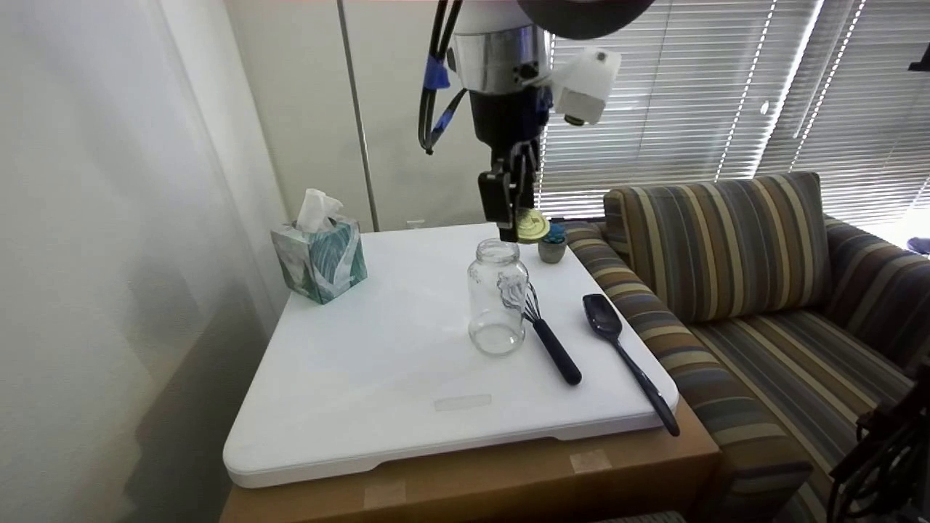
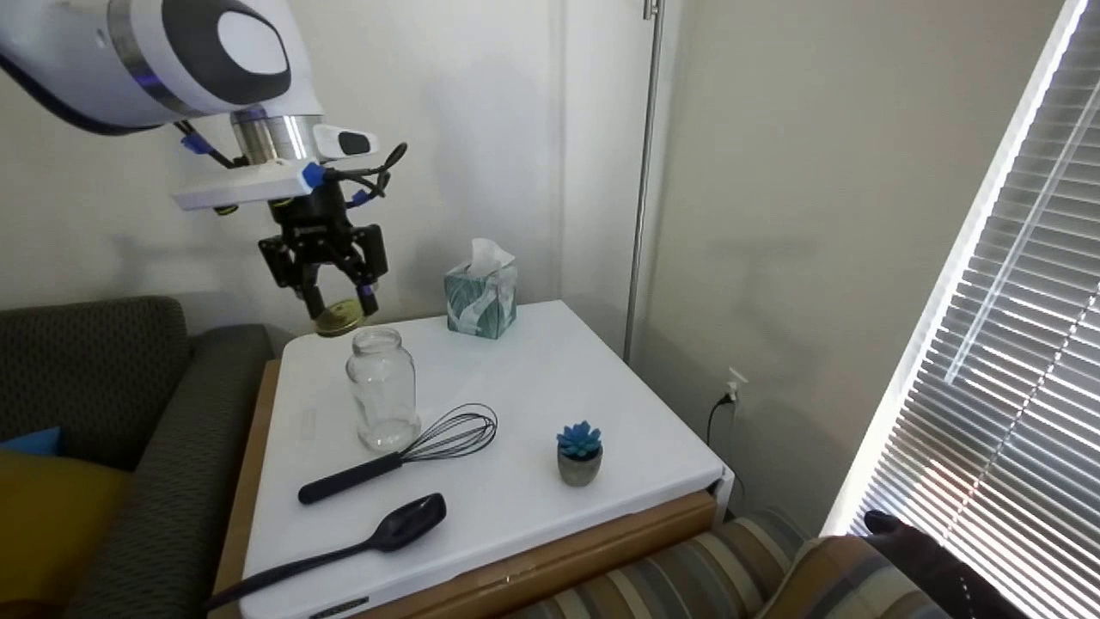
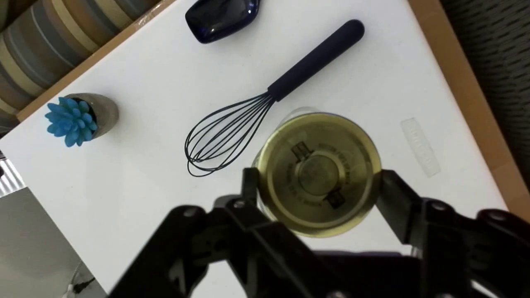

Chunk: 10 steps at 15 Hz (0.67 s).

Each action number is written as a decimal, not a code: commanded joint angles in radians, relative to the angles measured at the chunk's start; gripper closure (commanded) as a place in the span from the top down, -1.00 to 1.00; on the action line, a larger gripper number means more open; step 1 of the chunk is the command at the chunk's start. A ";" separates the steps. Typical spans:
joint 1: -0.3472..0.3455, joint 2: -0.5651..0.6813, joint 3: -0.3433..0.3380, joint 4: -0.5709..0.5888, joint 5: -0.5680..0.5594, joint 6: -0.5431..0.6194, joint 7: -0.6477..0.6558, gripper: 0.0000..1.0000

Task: Put the lid on the bottle

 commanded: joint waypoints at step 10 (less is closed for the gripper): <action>0.039 -0.180 0.026 -0.255 0.006 0.020 0.100 -0.06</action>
